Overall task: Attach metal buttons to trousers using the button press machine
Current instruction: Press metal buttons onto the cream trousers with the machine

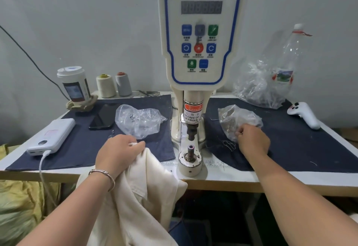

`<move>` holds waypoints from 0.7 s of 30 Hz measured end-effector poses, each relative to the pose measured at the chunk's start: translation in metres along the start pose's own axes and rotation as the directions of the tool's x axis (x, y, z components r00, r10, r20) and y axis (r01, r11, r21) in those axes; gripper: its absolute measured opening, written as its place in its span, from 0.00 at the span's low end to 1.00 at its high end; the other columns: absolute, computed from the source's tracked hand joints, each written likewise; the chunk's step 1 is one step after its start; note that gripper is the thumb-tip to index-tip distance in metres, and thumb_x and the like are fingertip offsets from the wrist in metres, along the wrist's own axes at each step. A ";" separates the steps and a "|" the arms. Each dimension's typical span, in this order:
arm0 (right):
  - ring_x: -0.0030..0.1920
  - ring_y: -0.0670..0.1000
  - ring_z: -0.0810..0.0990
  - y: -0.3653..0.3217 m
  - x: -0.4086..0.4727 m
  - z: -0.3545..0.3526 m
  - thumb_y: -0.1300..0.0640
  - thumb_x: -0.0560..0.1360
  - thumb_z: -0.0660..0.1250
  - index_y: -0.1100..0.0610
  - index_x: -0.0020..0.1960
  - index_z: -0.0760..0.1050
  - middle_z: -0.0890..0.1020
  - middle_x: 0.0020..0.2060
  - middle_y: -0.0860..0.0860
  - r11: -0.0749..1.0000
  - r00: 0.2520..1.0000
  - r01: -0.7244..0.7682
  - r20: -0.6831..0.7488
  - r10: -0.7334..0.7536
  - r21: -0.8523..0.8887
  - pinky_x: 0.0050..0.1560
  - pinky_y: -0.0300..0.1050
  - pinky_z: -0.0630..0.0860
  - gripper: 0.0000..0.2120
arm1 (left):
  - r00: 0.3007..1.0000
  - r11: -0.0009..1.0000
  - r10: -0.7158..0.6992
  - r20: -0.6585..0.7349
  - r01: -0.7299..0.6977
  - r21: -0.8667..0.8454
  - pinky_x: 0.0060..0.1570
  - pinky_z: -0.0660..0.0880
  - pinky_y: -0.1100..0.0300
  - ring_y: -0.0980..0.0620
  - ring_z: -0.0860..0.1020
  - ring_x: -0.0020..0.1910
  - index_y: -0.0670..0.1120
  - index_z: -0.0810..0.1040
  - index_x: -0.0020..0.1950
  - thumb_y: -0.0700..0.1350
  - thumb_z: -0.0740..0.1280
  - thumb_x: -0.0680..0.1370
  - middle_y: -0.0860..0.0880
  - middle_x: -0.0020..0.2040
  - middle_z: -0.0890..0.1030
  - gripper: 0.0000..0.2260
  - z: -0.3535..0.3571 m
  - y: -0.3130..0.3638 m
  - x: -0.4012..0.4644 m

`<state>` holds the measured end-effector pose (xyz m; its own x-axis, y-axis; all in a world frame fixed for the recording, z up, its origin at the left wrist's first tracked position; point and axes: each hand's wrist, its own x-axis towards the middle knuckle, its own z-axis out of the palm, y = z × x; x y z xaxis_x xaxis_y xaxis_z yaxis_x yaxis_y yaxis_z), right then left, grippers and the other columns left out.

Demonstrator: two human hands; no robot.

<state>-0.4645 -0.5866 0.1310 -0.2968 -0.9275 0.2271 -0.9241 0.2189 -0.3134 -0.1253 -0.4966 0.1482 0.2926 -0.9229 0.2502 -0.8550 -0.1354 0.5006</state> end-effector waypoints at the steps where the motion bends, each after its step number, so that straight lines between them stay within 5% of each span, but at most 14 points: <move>1: 0.51 0.59 0.80 -0.001 0.000 0.000 0.56 0.80 0.60 0.53 0.53 0.78 0.82 0.50 0.55 1.000 1.000 -0.002 0.006 0.002 -0.008 0.46 0.46 0.71 0.08 | 1.000 1.000 0.000 0.000 0.000 -0.003 0.29 0.60 0.57 0.49 0.66 0.28 0.47 0.61 0.26 0.52 0.67 0.74 0.51 0.21 0.65 0.22 0.000 0.000 0.000; 11: 0.54 0.60 0.78 -0.002 -0.002 -0.005 0.54 0.81 0.60 0.54 0.54 0.81 0.81 0.52 0.56 1.000 0.998 0.029 0.057 -0.029 0.007 0.57 0.54 0.74 0.11 | 1.000 1.000 -0.002 -0.016 0.003 0.020 0.30 0.63 0.57 0.48 0.69 0.30 0.46 0.64 0.27 0.53 0.66 0.75 0.50 0.25 0.69 0.21 0.003 -0.002 -0.001; 21: 0.50 0.58 0.80 -0.003 -0.005 -0.005 0.58 0.80 0.61 0.54 0.54 0.79 0.81 0.50 0.54 0.998 0.999 0.044 -0.031 -0.045 -0.048 0.51 0.50 0.76 0.09 | 0.999 0.997 -0.031 0.045 0.027 0.078 0.30 0.62 0.59 0.50 0.69 0.28 0.47 0.63 0.27 0.54 0.65 0.74 0.52 0.22 0.68 0.20 0.005 -0.002 0.001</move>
<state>-0.4613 -0.5807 0.1356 -0.2621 -0.9266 0.2695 -0.9466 0.1926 -0.2586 -0.1255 -0.4993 0.1435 0.2994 -0.9335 0.1975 -0.8774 -0.1880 0.4415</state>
